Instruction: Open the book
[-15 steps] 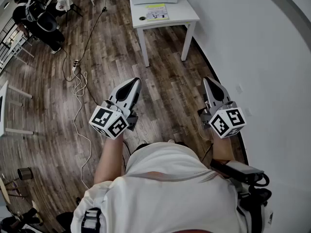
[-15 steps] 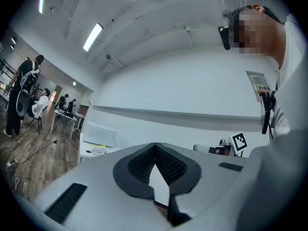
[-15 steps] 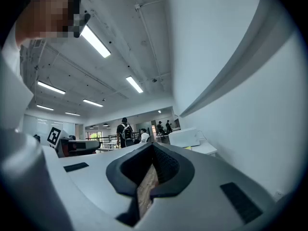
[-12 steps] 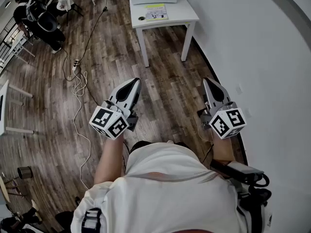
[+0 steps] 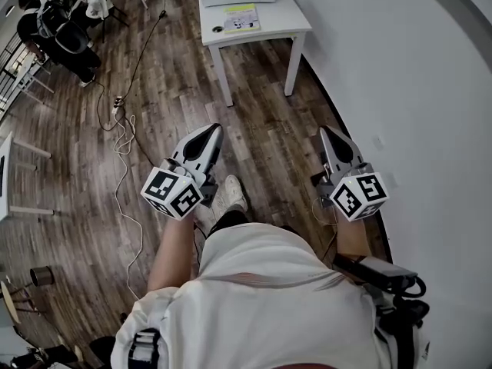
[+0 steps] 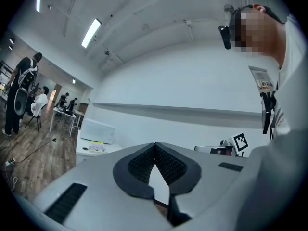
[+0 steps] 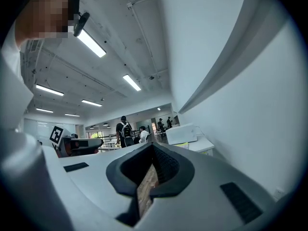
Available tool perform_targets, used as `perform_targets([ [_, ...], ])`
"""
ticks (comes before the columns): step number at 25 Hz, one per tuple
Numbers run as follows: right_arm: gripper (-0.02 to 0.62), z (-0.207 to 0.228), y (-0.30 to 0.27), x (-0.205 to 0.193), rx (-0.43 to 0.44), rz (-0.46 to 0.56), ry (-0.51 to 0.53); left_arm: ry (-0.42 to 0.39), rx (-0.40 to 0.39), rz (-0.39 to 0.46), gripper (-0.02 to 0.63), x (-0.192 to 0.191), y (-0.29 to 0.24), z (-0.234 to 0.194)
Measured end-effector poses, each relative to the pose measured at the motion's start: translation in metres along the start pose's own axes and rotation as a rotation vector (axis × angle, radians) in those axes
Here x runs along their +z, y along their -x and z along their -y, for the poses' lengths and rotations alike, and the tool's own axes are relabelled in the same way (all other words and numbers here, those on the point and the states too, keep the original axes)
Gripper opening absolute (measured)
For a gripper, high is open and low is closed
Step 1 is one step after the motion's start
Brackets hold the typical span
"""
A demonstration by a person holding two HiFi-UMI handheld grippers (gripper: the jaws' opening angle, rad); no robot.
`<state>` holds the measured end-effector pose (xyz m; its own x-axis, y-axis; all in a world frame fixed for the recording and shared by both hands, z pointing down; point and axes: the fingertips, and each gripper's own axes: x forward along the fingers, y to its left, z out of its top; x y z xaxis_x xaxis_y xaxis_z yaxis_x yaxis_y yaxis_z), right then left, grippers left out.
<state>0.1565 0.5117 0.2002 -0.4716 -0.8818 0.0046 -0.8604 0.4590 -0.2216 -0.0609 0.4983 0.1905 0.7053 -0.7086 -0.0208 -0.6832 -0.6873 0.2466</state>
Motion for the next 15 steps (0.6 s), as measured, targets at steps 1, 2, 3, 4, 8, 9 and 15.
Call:
perform_targets([
  [1, 0.003, 0.004, -0.004, 0.000, -0.005, -0.001, 0.001, 0.003, -0.004, 0.000, 0.011, -0.001, -0.006, -0.004],
  [2, 0.003, 0.008, -0.008, -0.001, -0.011, -0.001, 0.002, 0.006, -0.009, 0.000, 0.011, -0.003, -0.011, -0.008],
  [3, 0.002, 0.012, -0.013, -0.001, -0.016, 0.001, 0.002, 0.008, -0.013, 0.000, 0.011, -0.004, -0.017, -0.013],
  [4, 0.003, 0.016, -0.019, 0.000, -0.021, 0.003, 0.002, 0.008, -0.017, 0.000, 0.011, -0.004, -0.022, -0.019],
  [8, 0.003, 0.027, -0.050, 0.006, -0.027, 0.004, 0.016, 0.007, -0.029, 0.008, 0.011, 0.006, -0.046, -0.045],
  [9, 0.003, 0.031, -0.060, 0.008, -0.029, 0.005, 0.016, 0.006, -0.030, 0.010, 0.011, 0.009, -0.053, -0.053],
  [15, 0.003, 0.041, -0.133, 0.019, -0.014, -0.008, 0.020, 0.009, -0.025, 0.012, 0.011, 0.028, -0.089, -0.110],
])
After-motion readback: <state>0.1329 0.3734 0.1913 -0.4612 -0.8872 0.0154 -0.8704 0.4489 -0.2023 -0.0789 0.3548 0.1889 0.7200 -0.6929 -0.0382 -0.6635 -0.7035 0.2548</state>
